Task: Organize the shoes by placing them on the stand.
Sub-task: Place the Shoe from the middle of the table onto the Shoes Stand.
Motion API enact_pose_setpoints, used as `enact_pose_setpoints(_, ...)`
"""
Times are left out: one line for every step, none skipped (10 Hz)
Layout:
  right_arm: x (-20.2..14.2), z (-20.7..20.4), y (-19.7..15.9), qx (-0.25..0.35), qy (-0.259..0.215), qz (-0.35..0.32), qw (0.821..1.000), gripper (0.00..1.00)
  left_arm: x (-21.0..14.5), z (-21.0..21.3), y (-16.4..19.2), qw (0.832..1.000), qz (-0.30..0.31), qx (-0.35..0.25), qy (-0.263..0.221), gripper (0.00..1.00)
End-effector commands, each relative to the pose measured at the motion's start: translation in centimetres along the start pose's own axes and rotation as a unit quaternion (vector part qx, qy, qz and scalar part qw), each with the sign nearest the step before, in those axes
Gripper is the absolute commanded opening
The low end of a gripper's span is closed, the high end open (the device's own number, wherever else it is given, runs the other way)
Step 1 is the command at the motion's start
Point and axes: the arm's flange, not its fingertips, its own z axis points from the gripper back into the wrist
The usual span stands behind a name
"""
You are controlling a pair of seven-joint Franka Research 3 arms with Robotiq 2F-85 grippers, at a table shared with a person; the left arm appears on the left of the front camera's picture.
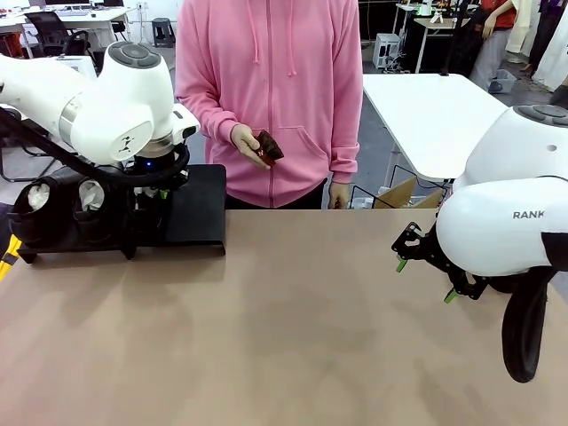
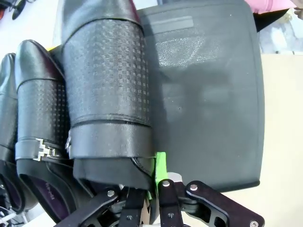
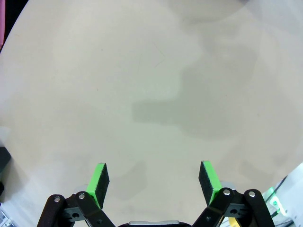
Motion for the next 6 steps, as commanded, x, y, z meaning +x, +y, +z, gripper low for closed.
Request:
enact_pose_setpoints(0.0,0.1,0.1,0.002,-0.001,0.003,1.000,1.00,0.5,0.0,-0.3,1.000,0.004,0.012,-0.013,0.22)
enact_pose_setpoints(0.0,0.1,0.1,0.002,-0.001,0.003,1.000,1.00,0.4,0.1,-0.3,1.000,0.002,0.014,-0.017,0.34)
enact_pose_setpoints(0.0,0.1,0.1,0.002,-0.001,0.003,1.000,1.00,0.3,0.3,-0.1,1.000,0.011,0.015,-0.021,0.50)
enact_pose_setpoints(0.0,0.1,0.1,0.002,-0.001,0.003,1.000,1.00,0.1,0.6,0.1,0.999,0.016,0.020,-0.025,0.50)
enact_pose_setpoints(0.0,0.1,0.1,0.002,-0.001,0.003,1.000,1.00,0.0,0.8,0.3,0.999,0.024,0.021,-0.027,0.50)
enact_pose_setpoints(0.0,0.1,0.1,0.002,-0.001,0.003,1.000,1.00,-0.3,1.2,0.4,0.999,0.031,0.019,-0.031,0.50)
